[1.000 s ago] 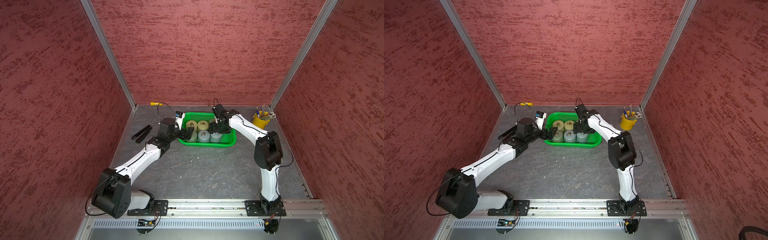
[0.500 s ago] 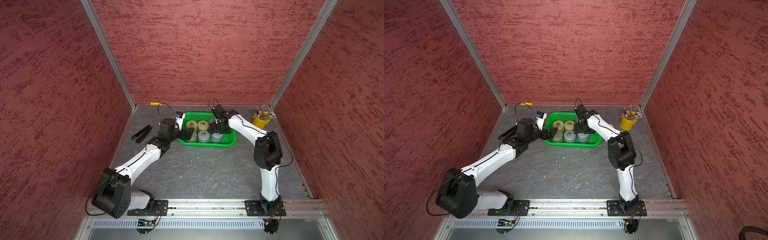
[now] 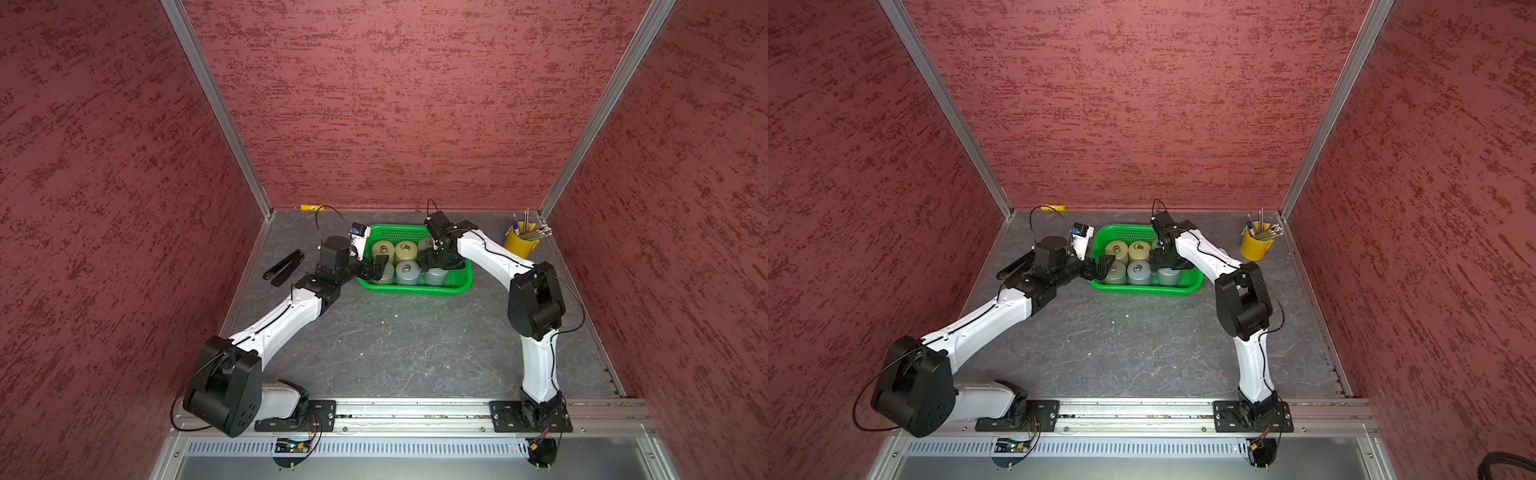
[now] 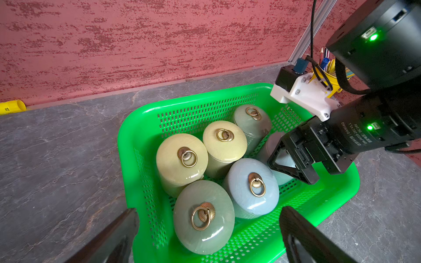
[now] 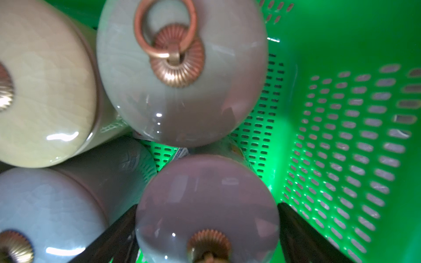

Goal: Take the tea canister out of the basket
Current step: Pick up the tea canister from the basket.

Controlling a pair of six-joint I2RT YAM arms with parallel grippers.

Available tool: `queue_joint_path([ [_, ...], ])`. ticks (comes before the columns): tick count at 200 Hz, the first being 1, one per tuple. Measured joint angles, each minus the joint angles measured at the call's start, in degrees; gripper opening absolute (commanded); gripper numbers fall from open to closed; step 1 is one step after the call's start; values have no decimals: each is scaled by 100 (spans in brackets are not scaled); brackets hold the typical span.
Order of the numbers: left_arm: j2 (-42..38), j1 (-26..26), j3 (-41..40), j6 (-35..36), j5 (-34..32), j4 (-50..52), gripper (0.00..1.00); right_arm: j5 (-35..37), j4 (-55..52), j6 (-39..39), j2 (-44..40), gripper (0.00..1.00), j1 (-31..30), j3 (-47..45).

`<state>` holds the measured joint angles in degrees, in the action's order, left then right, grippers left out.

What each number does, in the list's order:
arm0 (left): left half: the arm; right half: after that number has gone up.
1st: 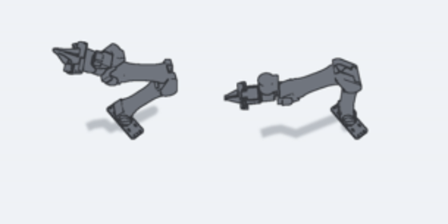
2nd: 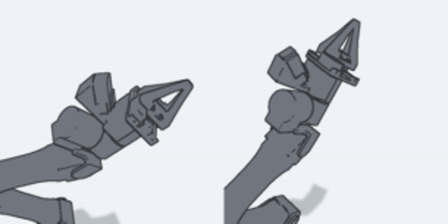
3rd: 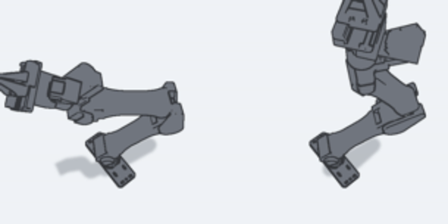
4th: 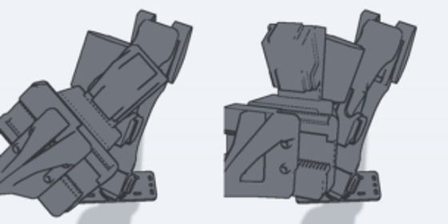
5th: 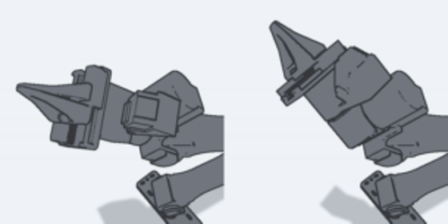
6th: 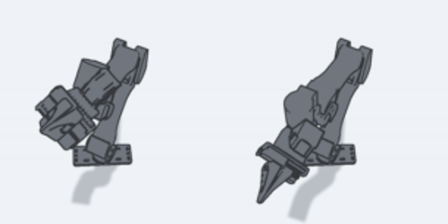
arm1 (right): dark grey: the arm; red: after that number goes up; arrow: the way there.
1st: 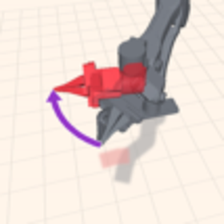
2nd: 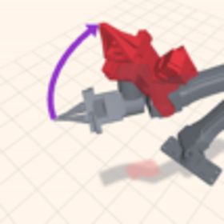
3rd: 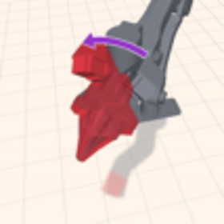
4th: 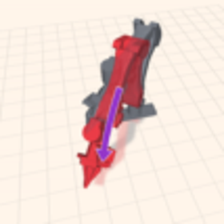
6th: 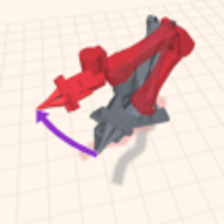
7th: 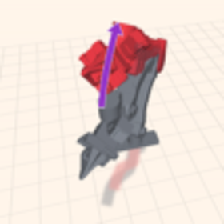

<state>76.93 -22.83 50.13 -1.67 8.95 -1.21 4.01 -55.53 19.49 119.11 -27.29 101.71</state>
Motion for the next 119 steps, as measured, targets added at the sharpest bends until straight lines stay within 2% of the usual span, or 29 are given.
queue_joint_path([
  [28, 0, -4, 0, 0, -2, 2, 100, 13, -9, -24, 59, 84, 2, 0],
  [119, 0, -46, 31, 0, 0, 92, 100, 24, -17, -92, 46, 41, 2, 0],
])
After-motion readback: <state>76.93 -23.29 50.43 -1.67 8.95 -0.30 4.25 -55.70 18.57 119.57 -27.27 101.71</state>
